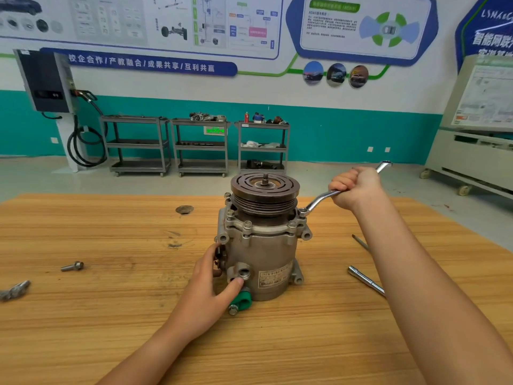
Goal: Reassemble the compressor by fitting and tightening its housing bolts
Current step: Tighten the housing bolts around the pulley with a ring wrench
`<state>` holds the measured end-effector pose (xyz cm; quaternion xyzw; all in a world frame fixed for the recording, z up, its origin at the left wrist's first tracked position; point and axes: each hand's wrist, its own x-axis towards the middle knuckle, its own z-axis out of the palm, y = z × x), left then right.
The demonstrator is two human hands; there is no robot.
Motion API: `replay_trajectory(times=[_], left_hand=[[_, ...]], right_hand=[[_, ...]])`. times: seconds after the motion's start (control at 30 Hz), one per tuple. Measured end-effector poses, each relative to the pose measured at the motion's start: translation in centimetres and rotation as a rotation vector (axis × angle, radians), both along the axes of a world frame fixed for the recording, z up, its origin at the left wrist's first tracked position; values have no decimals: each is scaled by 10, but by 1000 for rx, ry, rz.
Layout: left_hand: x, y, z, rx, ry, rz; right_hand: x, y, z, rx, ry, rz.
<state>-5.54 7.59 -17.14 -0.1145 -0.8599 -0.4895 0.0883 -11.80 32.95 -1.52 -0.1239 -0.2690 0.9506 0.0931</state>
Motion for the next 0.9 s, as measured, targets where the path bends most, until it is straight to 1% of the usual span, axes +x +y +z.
replay_trajectory(times=[0.1, 0.2, 0.33, 0.37, 0.4, 0.47, 0.53, 0.6, 0.63, 0.67, 0.7, 0.73, 0.8, 0.87, 0.9], left_hand=[[0, 1, 0, -6, -7, -4], [0, 2, 0, -9, -8, 7], [0, 2, 0, -10, -17, 14], [0, 3, 0, -13, -13, 19], [0, 3, 0, -16, -6, 23], [0, 3, 1, -17, -3, 27], [1, 3, 1, -14, -14, 29], [1, 3, 1, -4, -6, 22], [1, 2, 1, 0, -2, 18], [1, 2, 1, -1, -2, 16], [1, 2, 2, -4, -5, 16], [1, 2, 2, -8, -9, 16], [1, 1, 2, -20, -9, 16], [1, 1, 2, -30, -10, 15], [1, 1, 2, -30, -11, 14]], right_hand=[[8, -2, -1, 6, 12, -73], [33, -8, -10, 33, 84, -267], [82, -34, -46, 181, 242, -543], [92, -44, -56, 265, 313, -591], [100, -57, -65, 409, 387, -636], [108, -81, -79, 814, 533, -719], [107, -100, -86, 1156, 668, -788], [104, -109, -90, 1376, 768, -826], [103, -111, -89, 1430, 791, -826], [104, -109, -86, 1435, 814, -810], [106, -107, -80, 1368, 832, -773], [109, -104, -66, 1228, 819, -721], [106, -88, -30, 818, 712, -653], [95, -61, 3, 406, 671, -606], [88, -46, 15, 241, 639, -567]])
